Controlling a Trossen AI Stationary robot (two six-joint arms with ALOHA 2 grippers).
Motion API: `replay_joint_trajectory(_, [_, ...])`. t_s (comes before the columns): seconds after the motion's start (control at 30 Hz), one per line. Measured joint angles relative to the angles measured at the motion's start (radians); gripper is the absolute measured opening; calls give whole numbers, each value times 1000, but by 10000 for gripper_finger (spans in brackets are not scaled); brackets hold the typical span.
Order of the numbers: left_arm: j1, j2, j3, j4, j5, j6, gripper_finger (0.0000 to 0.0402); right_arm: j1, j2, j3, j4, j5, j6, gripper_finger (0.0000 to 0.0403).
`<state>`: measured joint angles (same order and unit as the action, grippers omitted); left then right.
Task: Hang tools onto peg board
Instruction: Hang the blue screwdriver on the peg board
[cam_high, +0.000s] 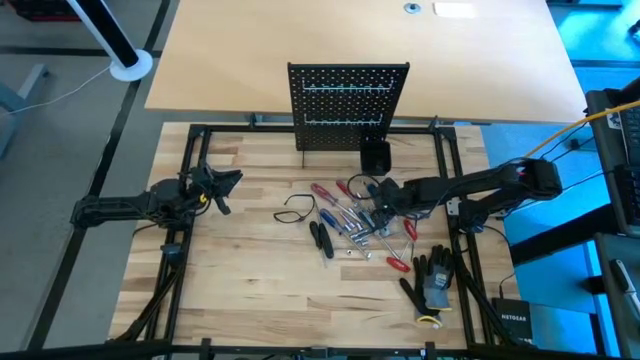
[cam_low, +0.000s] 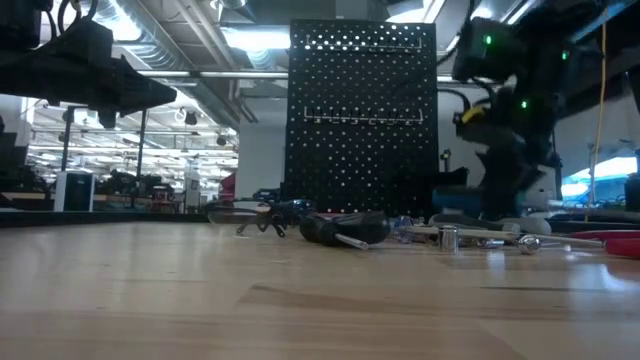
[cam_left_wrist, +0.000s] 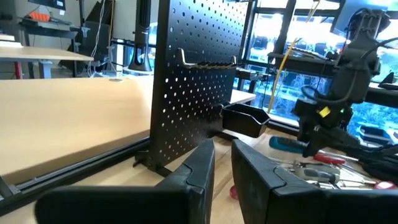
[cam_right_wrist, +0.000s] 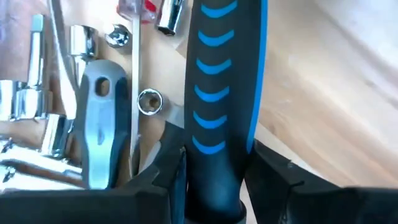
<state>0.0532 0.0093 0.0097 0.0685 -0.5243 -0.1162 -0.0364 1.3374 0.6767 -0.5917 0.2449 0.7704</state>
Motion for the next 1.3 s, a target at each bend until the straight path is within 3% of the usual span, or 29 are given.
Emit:
replay_joint_trajectory(0.2, [0,0,0,0,0,-7,45,47,-67,99,-66,77,-15,130])
replay_joint_trajectory(0.5, [0,0,0,-1,0,-5,45,122,-172,225,-64,90,-122,129])
replay_joint_trajectory(0.73, [0,0,0,-1,0,-4,45,121,-223,308,-41,254,-220,129])
replay_joint_trajectory(1.13, [0,0,0,-1,0,-4,45,118,-266,372,293,586,-583,129])
replay_joint_trajectory(1.3, [0,0,0,-1,0,-4,45,66,-273,373,541,631,-796,129])
